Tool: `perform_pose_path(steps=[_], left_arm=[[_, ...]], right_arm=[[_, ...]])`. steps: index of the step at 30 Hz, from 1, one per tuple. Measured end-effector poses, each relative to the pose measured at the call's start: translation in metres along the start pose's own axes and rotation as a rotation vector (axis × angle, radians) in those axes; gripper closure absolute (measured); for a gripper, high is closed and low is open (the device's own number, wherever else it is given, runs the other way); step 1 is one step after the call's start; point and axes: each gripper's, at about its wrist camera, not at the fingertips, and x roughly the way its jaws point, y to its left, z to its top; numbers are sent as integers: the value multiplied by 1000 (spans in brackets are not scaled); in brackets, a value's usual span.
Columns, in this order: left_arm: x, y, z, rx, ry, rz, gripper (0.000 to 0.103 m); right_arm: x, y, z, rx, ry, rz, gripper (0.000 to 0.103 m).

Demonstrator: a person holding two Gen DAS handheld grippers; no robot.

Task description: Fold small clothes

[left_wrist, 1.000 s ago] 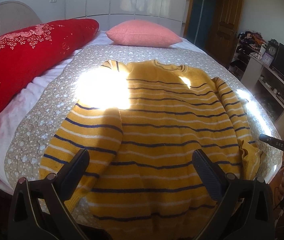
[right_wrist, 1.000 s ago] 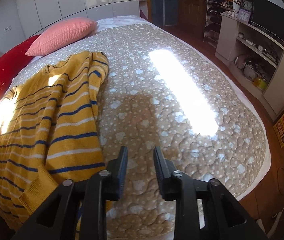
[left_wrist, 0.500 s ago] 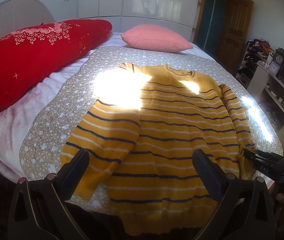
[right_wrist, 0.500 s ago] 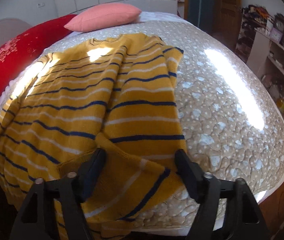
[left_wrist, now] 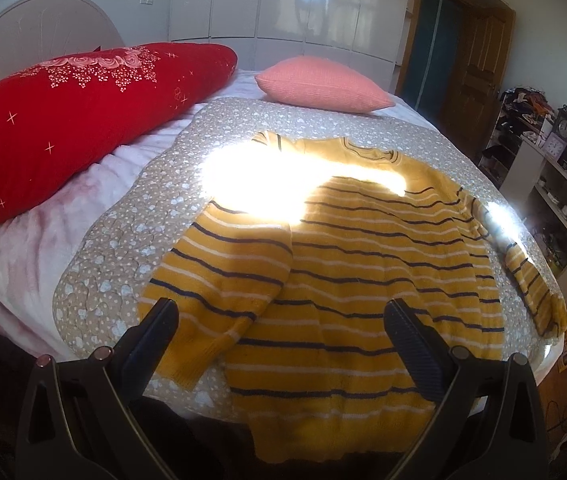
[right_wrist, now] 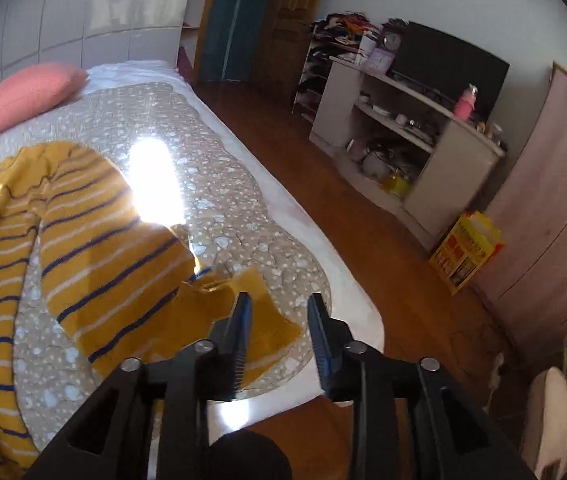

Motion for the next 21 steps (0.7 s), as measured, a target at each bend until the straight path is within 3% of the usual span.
perform_pose_path(steps=[1,2,6,15,16,17,19,20,21], left_arm=[[0,4,1,2,-9,13,1],[2,8,2,6,-21,34,1],[24,38,6,22,-22,124,1],[117,83,11,16,163,89,1],[120,85,13,4,159,54,13],[121,85,17,1,152,45,49],[122,91,27,9,178,35,96],[120,100,33,-22,181,-1,96],[118,112,40,-52,173,12,96]], right_arm=[[-3,-1,-1,28,-1,46,36],[-6,2,-2,41,-4,80,32],[-19,32,-9,-16,-31,157,32],[-26,107,-27,-149,-11,284,31],[-26,111,-28,-156,-5,290,31],[-26,114,-29,-161,-1,290,31],[-29,119,-29,-173,2,277,31],[-30,120,-29,-178,1,274,31],[-32,122,-28,-184,-3,274,31]])
